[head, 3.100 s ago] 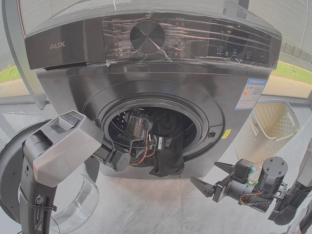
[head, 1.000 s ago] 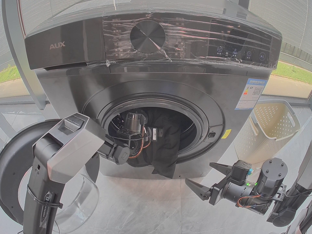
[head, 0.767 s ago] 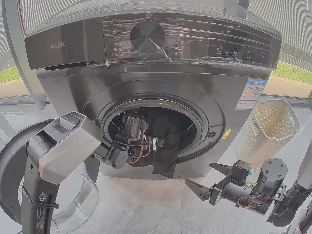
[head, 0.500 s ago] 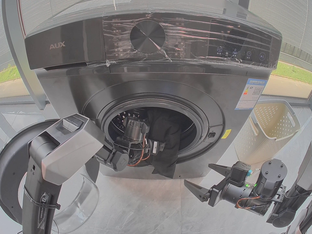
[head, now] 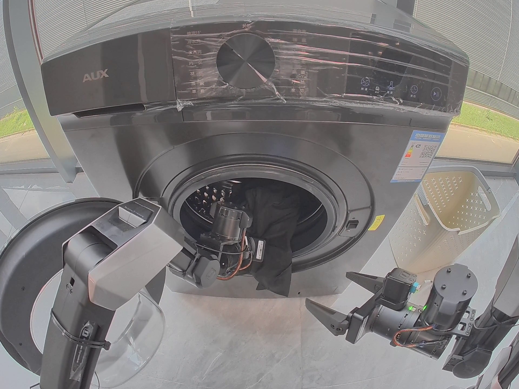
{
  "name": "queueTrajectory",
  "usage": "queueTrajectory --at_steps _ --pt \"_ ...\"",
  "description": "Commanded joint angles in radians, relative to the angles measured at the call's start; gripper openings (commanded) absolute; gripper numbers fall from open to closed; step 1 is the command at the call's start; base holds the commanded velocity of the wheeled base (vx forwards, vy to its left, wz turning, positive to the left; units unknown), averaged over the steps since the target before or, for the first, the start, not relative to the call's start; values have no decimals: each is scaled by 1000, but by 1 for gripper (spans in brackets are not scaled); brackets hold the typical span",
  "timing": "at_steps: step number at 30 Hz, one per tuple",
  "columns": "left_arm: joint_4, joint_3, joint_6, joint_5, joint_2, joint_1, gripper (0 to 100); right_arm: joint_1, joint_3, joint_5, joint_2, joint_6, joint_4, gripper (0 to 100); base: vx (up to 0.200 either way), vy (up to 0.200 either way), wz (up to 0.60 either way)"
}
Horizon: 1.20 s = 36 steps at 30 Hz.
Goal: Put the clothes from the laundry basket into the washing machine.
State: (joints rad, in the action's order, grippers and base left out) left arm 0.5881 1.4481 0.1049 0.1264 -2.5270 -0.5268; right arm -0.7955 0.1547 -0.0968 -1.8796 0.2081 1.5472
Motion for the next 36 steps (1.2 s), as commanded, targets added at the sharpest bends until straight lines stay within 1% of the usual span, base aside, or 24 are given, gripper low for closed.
queueTrajectory --at_steps 1,3,4,5,7,8,10,13,20,21,27,28,30,31,32,36 --pt "4 77 10 9 -39 -1 0 -1 2 0 -3 1 1 100 0 0 0" --pt "6 120 15 19 -42 -1 0 -1 2 0 -3 1 1 100 0 0 0" --pt "10 144 22 25 -47 1 0 -2 0 0 -4 1 1 100 0 0 0" --pt "21 176 38 29 -50 1 0 -2 2 0 -4 1 1 100 0 0 0" --pt "47 252 72 53 -72 4 0 -5 2 0 -1 1 1 100 0 0 0" --pt "53 282 78 70 -81 5 0 -5 2 0 -1 1 1 100 0 0 0" --pt "58 347 81 91 -98 13 0 -5 2 0 -1 -1 1 100 0 0 0" --pt "58 379 82 93 -108 22 0 -7 2 0 -1 -1 1 100 0 0 0" --pt "65 353 82 93 -110 19 0 -5 2 0 -3 -1 1 100 0 0 0" --pt "65 353 82 93 -110 19 100 -5 2 0 -3 -1 1 100 0 0 0" --pt "58 322 84 93 -88 8 100 -4 2 0 -4 -3 1 100 0 0 0" --pt "49 276 84 93 -52 1 100 -5 2 0 -6 -1 1 100 0 0 0" --pt "47 264 82 93 -44 -2 100 -5 2 0 -7 -1 1 100 0 0 0" --pt "38 198 81 88 -18 -19 100 -5 2 0 -7 -1 1 100 0 0 0" --pt "35 169 81 81 -3 -32 100 -5 2 0 -7 -1 1 100 0 0 0" --pt "22 124 73 76 19 -50 100 -7 2 0 -7 -1 1 100 0 0 0"
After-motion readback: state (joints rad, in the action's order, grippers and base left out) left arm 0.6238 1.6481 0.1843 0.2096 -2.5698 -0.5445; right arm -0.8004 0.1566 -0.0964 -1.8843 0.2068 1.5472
